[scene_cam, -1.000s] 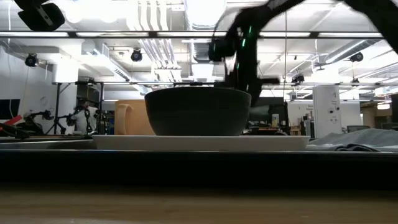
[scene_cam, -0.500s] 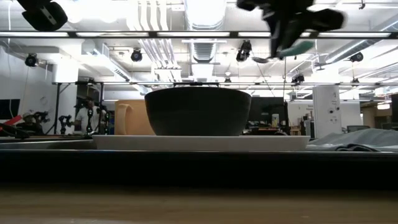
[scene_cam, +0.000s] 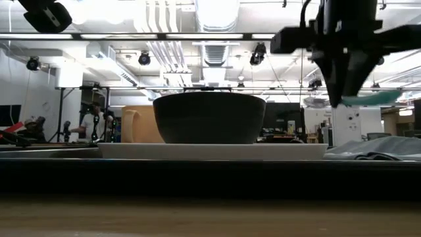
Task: Set up tray
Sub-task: Put the green spoon on top of the gray napkin to the right of the green knife
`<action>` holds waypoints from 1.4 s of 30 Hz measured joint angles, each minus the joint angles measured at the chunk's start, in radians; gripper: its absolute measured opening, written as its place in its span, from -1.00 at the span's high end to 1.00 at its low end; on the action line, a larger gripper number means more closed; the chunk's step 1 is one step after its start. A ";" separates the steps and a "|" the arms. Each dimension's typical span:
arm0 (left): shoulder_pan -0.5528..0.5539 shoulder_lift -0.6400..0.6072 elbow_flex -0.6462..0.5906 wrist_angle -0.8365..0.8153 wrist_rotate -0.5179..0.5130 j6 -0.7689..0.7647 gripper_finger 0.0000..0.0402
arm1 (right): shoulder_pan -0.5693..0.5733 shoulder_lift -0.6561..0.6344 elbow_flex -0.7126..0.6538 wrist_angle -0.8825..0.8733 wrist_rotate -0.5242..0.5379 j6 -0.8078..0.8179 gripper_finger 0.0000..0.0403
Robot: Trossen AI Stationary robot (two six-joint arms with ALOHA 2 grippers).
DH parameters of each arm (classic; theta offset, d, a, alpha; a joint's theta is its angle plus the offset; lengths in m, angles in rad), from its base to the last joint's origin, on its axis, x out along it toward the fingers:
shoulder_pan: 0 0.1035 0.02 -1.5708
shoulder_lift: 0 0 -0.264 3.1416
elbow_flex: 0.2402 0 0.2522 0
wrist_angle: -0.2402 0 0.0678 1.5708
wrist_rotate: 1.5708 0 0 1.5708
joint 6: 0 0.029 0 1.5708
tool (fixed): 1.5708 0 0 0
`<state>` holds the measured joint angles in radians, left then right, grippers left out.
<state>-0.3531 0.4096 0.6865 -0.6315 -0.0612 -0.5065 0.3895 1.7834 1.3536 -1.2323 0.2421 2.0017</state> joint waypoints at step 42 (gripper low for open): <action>0.000 0.002 0.000 -0.053 0.010 -0.005 0.61 | 0.032 0.076 -0.213 0.276 -0.123 0.000 0.84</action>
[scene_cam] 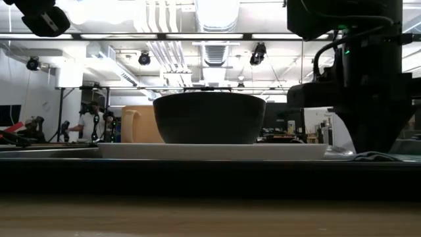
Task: Set up tray
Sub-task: Put the green spoon on top of the gray napkin to the right of the green knife, then return to Home Position
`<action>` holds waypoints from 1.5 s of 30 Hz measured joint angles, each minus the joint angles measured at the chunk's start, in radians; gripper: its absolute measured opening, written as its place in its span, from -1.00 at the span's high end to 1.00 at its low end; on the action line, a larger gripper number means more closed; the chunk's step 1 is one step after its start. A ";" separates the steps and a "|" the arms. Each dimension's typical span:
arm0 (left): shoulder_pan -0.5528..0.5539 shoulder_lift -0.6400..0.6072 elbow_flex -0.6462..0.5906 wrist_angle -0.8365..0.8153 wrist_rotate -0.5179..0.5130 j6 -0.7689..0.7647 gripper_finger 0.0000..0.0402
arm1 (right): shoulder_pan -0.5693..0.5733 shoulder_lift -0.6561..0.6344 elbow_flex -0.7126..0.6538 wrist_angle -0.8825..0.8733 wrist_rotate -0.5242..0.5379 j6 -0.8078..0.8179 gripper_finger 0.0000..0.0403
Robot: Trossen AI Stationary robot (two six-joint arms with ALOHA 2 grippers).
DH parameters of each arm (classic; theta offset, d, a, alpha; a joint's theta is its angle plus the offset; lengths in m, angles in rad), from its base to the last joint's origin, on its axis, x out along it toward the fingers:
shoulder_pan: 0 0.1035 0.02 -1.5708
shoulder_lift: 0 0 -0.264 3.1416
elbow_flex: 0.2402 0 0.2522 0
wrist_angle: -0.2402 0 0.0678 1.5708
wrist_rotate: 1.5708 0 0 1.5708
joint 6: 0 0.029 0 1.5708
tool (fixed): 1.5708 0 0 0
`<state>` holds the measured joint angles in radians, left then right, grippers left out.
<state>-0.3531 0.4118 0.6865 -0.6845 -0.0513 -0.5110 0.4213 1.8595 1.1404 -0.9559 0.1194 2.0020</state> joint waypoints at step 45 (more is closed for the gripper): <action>0.000 0.003 0.071 0.001 -0.012 0.199 0.61 | 0.128 -0.152 0.415 -0.576 0.647 -0.275 0.39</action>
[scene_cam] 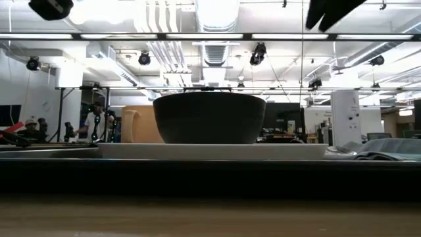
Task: Set up tray
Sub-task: Return to Home Position
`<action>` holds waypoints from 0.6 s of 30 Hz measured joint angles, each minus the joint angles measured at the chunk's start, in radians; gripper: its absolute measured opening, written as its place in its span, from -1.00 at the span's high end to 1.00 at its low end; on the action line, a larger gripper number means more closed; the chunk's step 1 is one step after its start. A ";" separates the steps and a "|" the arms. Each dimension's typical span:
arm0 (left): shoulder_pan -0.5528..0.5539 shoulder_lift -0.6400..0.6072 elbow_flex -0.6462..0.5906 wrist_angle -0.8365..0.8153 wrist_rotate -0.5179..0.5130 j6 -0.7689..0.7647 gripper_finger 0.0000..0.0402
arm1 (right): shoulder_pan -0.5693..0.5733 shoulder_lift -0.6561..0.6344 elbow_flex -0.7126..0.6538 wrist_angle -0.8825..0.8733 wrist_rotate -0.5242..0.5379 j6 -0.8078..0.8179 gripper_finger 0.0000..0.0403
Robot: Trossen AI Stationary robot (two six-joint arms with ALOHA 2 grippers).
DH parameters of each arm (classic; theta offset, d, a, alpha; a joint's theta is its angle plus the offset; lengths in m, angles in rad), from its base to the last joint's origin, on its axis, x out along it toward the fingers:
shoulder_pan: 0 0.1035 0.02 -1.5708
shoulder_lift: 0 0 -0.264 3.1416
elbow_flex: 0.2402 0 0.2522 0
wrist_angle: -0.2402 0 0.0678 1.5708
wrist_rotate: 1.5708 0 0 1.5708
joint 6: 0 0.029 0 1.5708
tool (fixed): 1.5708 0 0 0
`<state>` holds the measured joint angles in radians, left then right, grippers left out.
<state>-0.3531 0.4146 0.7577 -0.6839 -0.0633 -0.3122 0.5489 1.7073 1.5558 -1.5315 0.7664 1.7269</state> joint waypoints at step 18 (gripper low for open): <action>0.000 0.011 0.112 0.113 -0.140 0.402 0.61 | 0.396 -0.519 -0.440 -0.028 0.334 -0.048 0.63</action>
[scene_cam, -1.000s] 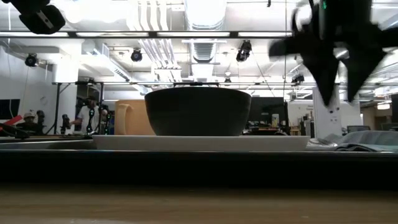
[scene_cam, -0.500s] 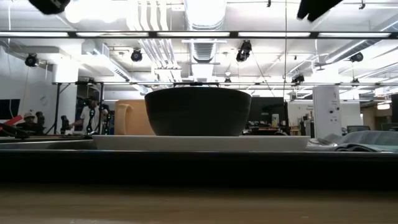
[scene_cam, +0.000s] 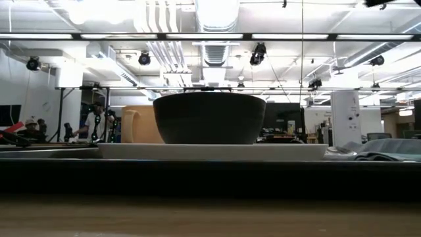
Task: Set up tray
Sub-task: Return to Home Position
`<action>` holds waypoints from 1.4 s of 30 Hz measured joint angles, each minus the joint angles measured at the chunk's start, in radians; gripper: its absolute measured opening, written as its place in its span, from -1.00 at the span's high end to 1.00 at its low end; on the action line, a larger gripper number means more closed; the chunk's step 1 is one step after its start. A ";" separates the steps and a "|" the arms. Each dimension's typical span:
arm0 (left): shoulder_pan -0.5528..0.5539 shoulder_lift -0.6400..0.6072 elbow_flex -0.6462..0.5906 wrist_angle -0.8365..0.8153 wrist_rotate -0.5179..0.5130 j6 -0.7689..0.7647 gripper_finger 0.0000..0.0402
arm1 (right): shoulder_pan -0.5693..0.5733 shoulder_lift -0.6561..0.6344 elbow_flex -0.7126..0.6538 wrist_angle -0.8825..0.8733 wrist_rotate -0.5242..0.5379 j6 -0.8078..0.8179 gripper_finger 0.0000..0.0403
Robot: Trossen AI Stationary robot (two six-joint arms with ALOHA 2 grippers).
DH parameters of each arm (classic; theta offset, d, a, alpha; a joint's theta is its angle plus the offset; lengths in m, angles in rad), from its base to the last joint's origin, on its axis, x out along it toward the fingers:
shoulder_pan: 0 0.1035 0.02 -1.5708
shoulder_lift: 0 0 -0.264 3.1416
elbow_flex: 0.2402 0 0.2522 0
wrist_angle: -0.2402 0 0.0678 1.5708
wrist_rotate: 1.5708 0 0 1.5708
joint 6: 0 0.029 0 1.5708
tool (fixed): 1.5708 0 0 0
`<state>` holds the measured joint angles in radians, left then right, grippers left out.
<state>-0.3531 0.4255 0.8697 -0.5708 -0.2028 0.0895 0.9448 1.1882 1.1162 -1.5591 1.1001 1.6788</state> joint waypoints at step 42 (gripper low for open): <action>0.000 0.015 -0.165 0.264 -0.138 -0.207 0.61 | 1.044 -0.638 -0.488 0.403 0.450 -0.500 0.57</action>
<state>-0.3531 0.4405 0.7044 -0.3065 -0.3410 -0.1180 1.9891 0.5503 0.6278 -1.1563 1.5505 1.1784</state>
